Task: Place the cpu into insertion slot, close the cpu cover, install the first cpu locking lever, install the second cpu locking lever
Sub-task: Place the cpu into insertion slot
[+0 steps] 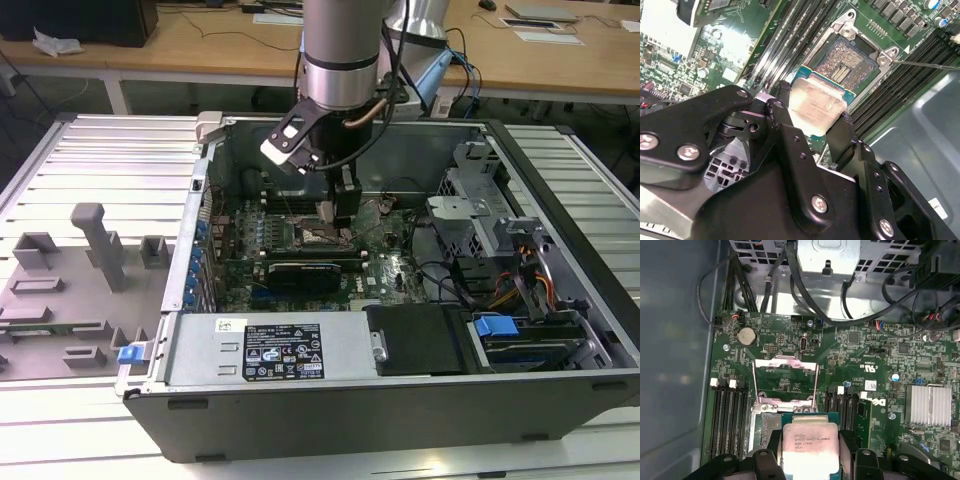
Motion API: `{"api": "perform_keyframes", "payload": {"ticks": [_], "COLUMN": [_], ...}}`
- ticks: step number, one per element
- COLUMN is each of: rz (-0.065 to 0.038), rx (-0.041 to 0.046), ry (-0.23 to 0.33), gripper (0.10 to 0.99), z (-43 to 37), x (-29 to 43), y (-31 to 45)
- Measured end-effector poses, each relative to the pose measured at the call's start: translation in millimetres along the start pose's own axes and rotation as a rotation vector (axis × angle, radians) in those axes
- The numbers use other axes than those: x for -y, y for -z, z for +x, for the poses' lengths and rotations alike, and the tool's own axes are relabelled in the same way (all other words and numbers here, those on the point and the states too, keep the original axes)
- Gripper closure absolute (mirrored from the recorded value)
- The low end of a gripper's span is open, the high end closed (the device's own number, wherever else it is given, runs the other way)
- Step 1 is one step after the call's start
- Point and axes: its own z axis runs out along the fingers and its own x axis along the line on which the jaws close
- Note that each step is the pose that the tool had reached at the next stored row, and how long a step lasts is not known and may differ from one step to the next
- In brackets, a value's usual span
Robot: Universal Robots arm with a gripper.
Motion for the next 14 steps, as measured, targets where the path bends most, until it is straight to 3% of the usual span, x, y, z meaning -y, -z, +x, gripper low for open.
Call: {"api": "perform_keyframes", "payload": {"ticks": [6, 14], "rz": [0.0, 0.0], "rx": [0.0045, 0.0066], "ry": [-0.05, -0.058], "gripper": [0.545, 0.545], "z": [1.7, 9.9], "x": [2.8, 7.6], "y": [-7.0, -16.7]}}
